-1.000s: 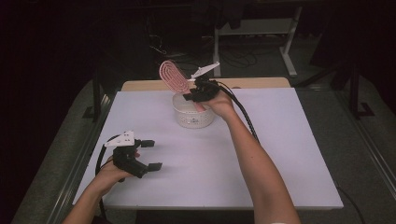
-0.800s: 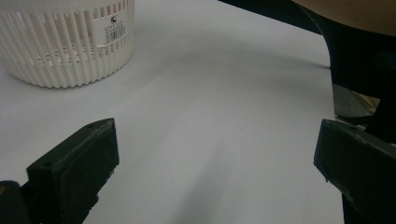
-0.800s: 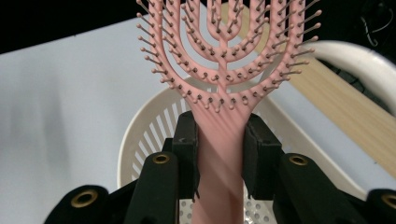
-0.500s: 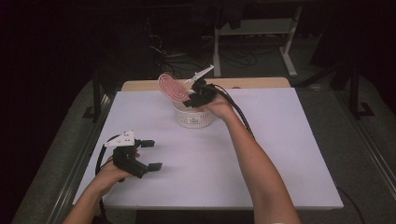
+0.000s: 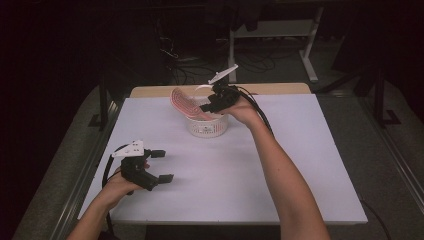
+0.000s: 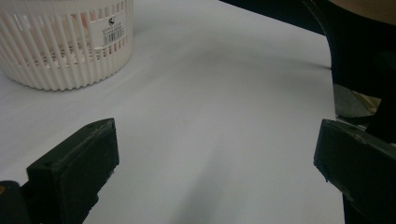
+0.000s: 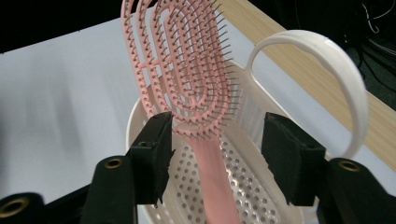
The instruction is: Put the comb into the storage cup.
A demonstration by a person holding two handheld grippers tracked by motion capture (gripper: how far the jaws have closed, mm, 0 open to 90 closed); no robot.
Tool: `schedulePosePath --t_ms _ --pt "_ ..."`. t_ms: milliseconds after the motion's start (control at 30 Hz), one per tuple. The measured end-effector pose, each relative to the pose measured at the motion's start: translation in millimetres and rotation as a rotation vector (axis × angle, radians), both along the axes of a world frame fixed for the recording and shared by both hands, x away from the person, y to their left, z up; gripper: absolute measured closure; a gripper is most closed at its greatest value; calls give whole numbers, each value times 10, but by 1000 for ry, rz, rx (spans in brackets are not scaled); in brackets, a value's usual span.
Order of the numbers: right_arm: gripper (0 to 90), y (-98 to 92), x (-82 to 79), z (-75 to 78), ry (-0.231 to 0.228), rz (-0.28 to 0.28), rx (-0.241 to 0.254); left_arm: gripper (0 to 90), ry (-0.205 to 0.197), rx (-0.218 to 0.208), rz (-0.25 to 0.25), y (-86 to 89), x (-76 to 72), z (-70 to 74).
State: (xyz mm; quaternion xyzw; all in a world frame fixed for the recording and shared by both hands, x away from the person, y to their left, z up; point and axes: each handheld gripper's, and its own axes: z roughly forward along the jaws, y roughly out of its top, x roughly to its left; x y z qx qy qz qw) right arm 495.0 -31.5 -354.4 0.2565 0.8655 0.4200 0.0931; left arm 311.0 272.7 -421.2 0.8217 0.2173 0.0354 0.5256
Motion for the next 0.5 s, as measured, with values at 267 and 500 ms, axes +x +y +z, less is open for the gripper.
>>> schedulePosePath --t_ms 267,500 --pt "366 -177 -95 116 9 -15 5 0 1 6 1 -1 4 -3" --pt "317 -367 -173 160 14 -51 36 0 0 10 0 -13 7 -10"
